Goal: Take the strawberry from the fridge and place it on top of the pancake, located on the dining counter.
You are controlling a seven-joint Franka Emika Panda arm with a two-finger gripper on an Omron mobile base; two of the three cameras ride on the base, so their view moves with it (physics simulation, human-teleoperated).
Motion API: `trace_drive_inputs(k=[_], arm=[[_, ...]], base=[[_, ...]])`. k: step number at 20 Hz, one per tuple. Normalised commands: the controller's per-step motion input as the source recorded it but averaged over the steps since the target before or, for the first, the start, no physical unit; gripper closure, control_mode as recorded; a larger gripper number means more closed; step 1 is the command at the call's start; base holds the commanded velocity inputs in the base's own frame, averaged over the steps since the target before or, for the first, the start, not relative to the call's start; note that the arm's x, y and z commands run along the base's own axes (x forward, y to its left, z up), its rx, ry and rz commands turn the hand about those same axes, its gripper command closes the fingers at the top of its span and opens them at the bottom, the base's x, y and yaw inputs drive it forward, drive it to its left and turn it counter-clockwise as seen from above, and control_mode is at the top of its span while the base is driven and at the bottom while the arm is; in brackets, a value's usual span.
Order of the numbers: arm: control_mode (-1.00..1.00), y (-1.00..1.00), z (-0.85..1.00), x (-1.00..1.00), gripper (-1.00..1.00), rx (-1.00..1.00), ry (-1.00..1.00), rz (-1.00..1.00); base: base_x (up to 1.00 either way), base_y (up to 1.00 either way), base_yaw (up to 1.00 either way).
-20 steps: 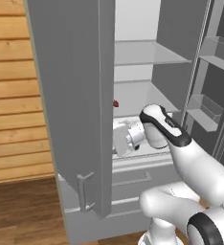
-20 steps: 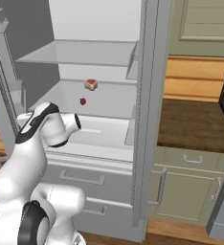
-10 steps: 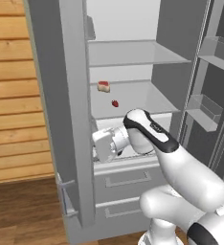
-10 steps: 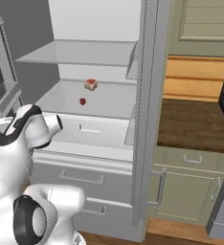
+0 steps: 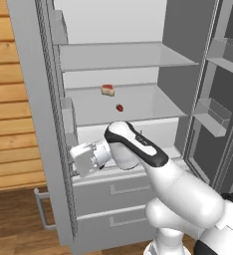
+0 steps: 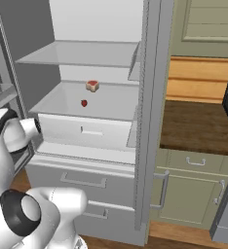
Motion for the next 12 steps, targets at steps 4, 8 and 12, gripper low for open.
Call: trace_drive_inputs(k=[4, 8, 12], arm=[[-1.00, 0.68, 0.07, 0.00, -1.00, 0.00, 0.00, 0.08], [-1.00, 0.67, 0.04, 0.00, -1.00, 0.00, 0.00, 0.08], [-1.00, 0.18, 0.04, -0.43, -1.00, 0.00, -0.04, 0.08]], base=[[0.00, 0.00, 0.00], [0.00, 0.00, 0.00], [0.00, 0.00, 0.00]])
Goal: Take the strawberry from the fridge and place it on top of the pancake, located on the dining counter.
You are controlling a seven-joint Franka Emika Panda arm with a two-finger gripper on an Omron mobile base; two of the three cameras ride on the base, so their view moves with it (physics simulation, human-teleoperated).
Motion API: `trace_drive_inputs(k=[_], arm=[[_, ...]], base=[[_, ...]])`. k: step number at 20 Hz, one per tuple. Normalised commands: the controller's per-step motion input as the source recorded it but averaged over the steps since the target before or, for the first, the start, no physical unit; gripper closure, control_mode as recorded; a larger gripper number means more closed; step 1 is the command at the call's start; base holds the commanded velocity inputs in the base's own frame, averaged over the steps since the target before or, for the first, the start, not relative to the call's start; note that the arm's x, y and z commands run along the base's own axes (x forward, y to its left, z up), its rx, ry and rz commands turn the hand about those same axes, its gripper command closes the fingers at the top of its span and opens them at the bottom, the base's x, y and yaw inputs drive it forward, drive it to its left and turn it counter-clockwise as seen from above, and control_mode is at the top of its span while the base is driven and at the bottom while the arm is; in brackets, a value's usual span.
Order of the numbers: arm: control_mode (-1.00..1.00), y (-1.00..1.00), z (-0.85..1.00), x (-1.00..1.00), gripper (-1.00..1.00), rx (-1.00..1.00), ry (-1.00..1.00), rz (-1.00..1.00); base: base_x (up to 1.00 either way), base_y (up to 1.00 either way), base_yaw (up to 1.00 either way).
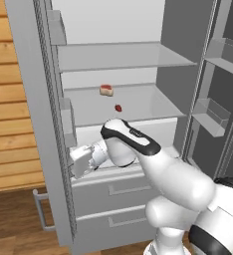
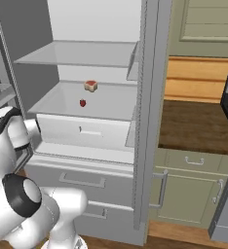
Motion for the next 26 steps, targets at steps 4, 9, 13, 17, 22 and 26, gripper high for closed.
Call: trace_drive_inputs(k=[4, 9, 13, 17, 22, 26], arm=[[-1.00, -0.39, 0.00, -0.78, -1.00, 0.00, -0.18, 0.00], [-1.00, -0.44, 0.01, -0.93, -1.00, 0.00, -0.23, 0.00], [-1.00, -0.37, 0.12, -1.00, -1.00, 0.00, -0.31, 0.00], [-1.00, -0.30, 0.34, -0.85, -1.00, -0.14, -0.39, -0.13], [-1.00, -0.55, 0.34, -0.55, -1.00, -0.24, -0.34, -0.31], [-1.00, -0.72, 0.20, -0.27, -1.00, -0.24, -0.22, -0.40]], base=[[0.00, 0.00, 0.00], [0.00, 0.00, 0.00], [0.00, 0.00, 0.00], [0.00, 0.00, 0.00], [0.00, 0.00, 0.00], [0.00, 0.00, 0.00]])
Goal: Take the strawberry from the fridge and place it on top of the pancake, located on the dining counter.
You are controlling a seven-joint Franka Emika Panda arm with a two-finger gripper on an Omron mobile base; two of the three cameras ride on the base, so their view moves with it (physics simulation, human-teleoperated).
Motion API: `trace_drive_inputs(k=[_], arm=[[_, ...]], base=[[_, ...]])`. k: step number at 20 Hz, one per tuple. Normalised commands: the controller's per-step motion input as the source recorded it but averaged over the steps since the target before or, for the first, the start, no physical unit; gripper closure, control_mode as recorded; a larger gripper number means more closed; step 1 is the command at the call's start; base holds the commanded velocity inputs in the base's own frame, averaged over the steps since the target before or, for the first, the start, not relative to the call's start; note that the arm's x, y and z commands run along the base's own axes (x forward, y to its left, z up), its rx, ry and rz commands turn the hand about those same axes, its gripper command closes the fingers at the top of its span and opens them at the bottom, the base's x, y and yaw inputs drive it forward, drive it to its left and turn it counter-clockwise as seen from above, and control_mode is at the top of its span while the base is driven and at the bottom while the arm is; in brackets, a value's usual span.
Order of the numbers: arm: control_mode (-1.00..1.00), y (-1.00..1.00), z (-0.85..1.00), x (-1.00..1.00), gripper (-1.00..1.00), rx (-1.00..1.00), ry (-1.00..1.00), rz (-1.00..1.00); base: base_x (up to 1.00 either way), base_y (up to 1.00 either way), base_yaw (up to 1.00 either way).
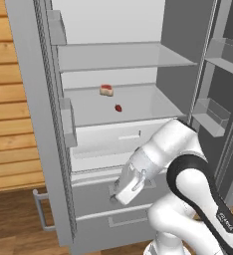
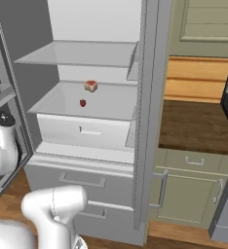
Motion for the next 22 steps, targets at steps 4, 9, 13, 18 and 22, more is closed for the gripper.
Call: trace_drive_inputs(k=[4, 9, 13, 18, 22], arm=[[-1.00, -0.71, 0.04, -0.04, -1.00, -0.23, -0.17, -0.41], [-1.00, -0.71, 0.00, 0.00, -1.00, -0.10, -0.11, -0.40], [-1.00, -0.67, -0.04, 0.00, -1.00, -0.02, -0.11, -0.32], [-1.00, -0.49, -0.01, 0.00, -1.00, 0.00, -0.11, -0.27], [-1.00, -0.17, -0.03, 0.00, -1.00, 0.01, -0.06, -0.24]], base=[[0.00, 0.00, 0.00], [0.00, 0.00, 0.00], [0.00, 0.00, 0.00], [0.00, 0.00, 0.00], [0.00, 0.00, 0.00]])
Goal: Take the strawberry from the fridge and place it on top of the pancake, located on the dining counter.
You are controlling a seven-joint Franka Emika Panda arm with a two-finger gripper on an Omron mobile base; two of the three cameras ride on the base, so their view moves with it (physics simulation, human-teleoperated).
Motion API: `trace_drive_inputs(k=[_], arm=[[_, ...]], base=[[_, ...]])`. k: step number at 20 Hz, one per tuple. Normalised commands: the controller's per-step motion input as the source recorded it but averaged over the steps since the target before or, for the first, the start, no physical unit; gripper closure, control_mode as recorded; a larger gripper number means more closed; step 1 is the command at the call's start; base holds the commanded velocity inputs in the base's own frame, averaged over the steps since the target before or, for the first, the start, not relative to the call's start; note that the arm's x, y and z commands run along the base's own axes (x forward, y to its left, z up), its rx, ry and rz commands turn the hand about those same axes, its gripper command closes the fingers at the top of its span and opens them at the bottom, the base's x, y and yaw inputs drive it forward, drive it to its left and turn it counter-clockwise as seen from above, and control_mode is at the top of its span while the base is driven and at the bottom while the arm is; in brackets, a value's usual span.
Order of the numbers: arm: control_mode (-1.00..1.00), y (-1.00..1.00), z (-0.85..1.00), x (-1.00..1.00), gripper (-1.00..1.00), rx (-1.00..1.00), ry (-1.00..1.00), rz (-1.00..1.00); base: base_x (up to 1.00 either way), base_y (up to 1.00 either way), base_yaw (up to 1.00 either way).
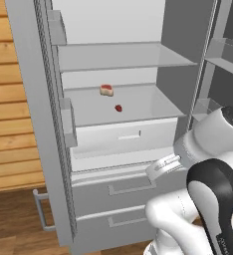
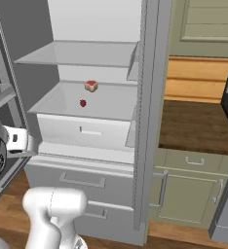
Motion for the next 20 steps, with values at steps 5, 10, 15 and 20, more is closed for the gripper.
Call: trace_drive_inputs(k=[5, 10, 15, 20], arm=[[-1.00, -0.03, -0.09, 0.00, -1.00, 0.00, 0.00, -0.06], [-1.00, 0.00, 0.00, 0.00, -1.00, 0.00, 0.00, 0.00], [1.00, 0.00, 0.00, 0.02, -1.00, 0.00, 0.00, 0.00], [1.00, 0.00, 0.00, 0.00, -1.00, 0.00, 0.00, 0.00]], base=[[0.00, 0.00, 0.00], [0.00, 0.00, 0.00], [0.05, 0.00, 0.00], [0.39, 0.00, -0.05]])
